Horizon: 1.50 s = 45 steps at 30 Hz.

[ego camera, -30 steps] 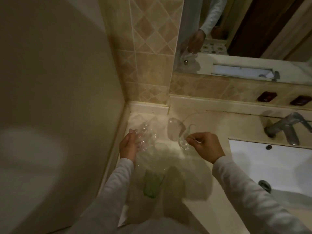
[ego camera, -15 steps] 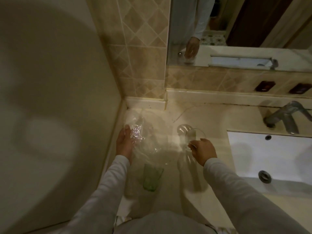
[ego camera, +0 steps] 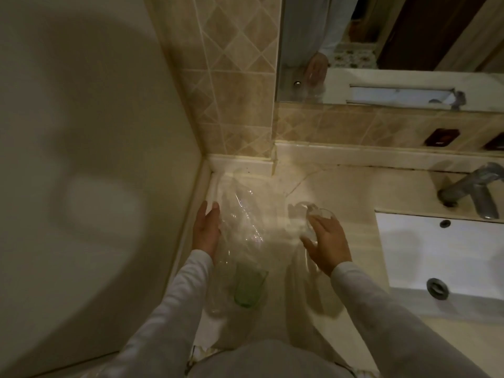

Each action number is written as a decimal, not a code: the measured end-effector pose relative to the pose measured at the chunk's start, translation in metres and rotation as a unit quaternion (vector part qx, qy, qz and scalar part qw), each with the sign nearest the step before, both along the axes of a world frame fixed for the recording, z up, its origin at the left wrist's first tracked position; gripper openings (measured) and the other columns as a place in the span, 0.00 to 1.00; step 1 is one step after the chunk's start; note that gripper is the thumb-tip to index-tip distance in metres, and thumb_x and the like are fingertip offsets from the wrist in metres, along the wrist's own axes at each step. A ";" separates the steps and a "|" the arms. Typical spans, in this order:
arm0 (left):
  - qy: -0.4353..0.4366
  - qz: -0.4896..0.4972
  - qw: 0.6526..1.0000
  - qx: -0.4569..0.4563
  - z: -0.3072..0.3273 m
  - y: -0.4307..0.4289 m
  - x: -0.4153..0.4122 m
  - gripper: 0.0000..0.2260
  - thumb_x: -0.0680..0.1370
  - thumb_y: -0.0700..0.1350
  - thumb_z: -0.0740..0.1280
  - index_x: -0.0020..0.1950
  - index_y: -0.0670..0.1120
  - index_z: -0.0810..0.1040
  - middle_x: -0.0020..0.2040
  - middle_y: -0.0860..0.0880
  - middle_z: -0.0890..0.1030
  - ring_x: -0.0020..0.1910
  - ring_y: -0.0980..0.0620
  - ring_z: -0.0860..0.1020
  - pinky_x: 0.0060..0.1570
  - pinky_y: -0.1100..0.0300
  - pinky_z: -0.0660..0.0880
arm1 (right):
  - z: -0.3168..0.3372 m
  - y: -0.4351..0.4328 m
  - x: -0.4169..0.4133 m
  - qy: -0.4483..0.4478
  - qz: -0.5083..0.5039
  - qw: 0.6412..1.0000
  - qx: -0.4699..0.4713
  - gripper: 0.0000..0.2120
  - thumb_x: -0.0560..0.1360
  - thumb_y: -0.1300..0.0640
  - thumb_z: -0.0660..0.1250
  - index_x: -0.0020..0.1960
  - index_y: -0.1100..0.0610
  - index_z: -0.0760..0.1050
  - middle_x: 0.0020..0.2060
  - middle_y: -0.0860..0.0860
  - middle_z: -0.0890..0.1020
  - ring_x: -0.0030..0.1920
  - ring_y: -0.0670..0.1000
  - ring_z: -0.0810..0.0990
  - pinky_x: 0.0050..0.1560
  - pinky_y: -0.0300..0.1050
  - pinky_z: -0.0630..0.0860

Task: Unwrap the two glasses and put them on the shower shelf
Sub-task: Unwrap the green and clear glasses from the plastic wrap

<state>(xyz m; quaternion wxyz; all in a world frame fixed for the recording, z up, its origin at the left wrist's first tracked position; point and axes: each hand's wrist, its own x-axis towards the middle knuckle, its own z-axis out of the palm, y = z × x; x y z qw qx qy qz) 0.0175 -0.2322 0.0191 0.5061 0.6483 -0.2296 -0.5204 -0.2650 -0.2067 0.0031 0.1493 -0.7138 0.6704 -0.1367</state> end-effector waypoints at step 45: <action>-0.002 0.001 0.995 -0.099 0.042 0.058 -0.056 0.15 0.78 0.53 0.60 0.55 0.49 0.82 0.52 0.45 0.86 0.54 0.45 0.83 0.59 0.38 0.77 | 0.064 0.022 0.140 -0.670 -0.082 0.730 0.111 0.34 0.67 0.77 0.77 0.67 0.59 0.69 0.54 0.54 0.85 0.55 0.52 0.85 0.55 0.47 0.82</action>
